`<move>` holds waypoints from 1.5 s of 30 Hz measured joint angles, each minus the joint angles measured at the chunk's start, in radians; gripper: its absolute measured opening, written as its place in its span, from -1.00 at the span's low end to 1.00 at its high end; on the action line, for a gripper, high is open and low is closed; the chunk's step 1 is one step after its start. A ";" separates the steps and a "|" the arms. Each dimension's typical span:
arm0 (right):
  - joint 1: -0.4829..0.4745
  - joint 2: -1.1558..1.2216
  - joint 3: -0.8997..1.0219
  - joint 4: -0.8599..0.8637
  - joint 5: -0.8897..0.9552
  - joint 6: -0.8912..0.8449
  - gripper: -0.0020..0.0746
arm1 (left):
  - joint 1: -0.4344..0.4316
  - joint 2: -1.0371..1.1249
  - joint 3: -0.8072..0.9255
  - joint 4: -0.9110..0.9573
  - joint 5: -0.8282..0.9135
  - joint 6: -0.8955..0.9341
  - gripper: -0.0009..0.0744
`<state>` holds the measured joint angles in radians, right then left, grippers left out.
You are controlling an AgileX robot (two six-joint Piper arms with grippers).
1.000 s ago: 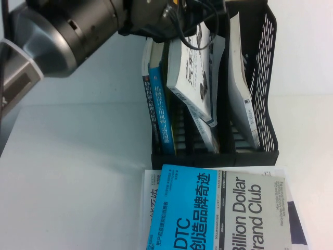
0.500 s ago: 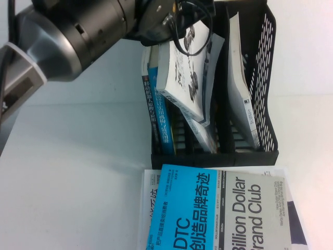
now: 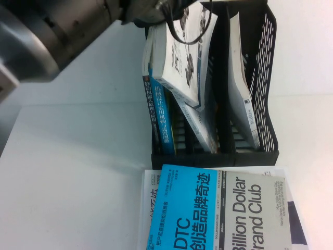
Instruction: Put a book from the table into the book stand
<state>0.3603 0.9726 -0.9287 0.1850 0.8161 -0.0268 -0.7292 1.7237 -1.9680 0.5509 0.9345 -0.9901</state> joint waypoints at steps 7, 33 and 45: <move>0.000 0.000 0.000 0.000 0.000 0.000 -0.95 | 0.000 0.116 0.000 -0.025 -0.050 -0.013 -0.67; 0.000 0.000 0.000 -0.027 0.008 0.000 -0.95 | 0.010 0.123 -0.006 -0.032 -0.190 0.092 0.09; 0.004 0.006 0.000 -0.014 0.030 -0.185 -0.95 | 0.010 -0.034 -0.006 -0.002 0.018 0.339 -0.95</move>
<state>0.3644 0.9783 -0.9287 0.1705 0.8457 -0.2113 -0.7192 1.6898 -1.9744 0.5489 0.9527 -0.6508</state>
